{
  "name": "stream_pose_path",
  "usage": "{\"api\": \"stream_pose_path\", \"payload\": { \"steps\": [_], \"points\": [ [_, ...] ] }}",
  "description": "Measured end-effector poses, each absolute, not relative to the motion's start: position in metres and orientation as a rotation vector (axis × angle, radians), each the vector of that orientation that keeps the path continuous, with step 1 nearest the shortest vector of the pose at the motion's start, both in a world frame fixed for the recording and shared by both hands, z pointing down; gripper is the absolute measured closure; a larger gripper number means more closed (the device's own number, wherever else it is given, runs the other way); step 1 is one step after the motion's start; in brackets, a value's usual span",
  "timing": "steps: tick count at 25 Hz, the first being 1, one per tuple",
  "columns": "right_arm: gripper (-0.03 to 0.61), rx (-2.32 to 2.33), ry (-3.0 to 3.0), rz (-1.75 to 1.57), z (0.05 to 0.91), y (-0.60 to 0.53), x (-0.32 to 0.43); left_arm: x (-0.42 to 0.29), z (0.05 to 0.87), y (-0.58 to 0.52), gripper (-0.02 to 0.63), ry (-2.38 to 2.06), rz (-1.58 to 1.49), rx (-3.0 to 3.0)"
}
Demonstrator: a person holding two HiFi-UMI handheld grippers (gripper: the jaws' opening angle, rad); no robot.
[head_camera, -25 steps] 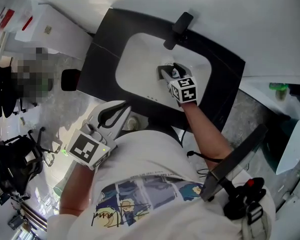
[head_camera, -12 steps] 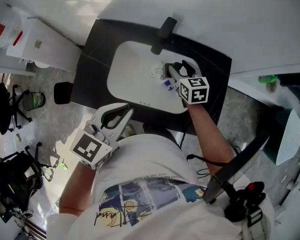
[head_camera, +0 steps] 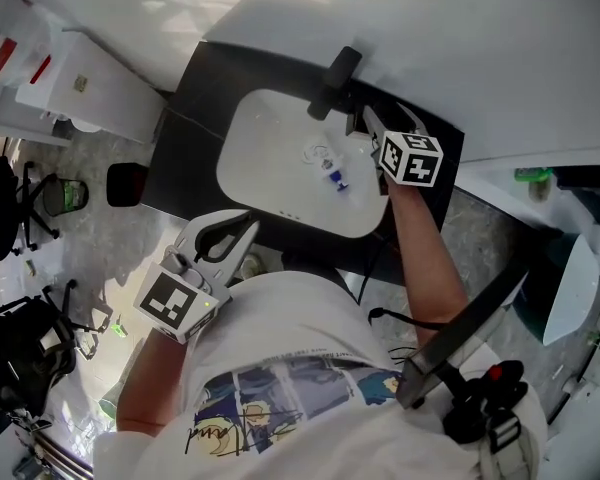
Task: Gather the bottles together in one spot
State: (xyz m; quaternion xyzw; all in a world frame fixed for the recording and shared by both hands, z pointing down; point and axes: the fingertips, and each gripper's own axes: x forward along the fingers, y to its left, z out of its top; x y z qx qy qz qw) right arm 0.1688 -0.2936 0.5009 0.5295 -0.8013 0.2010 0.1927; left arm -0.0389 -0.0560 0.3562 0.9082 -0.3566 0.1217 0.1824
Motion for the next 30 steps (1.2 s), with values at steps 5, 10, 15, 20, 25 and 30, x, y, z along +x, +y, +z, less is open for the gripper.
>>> {"api": "stream_pose_path", "payload": {
  "steps": [5, 10, 15, 20, 25, 30],
  "points": [
    [0.33, 1.556, -2.206, 0.541, 0.505, -0.329, 0.182, -0.051, 0.361, -0.056, 0.584, -1.05, 0.363, 2.541],
    [0.33, 1.619, -2.185, 0.529, 0.512, -0.354, 0.188, -0.059, 0.362, -0.058, 0.584, -1.092, 0.377, 2.498],
    [0.33, 1.7, -2.172, 0.504, 0.509, -0.368, 0.187, -0.065, 0.363, -0.063, 0.584, -1.114, 0.385, 2.494],
    [0.327, 1.757, -2.148, 0.457, 0.509, -0.368, 0.186, -0.065, 0.362, -0.068, 0.584, -1.104, 0.383, 2.503],
    [0.324, 1.776, -2.172, 0.444, 0.507, -0.366, 0.186, -0.06, 0.364, -0.07, 0.584, -1.062, 0.384, 2.526],
    [0.305, 1.753, -2.205, 0.418, 0.499, -0.36, 0.187, -0.058, 0.361, -0.07, 0.584, -1.037, 0.372, 2.521]
  ]
}}
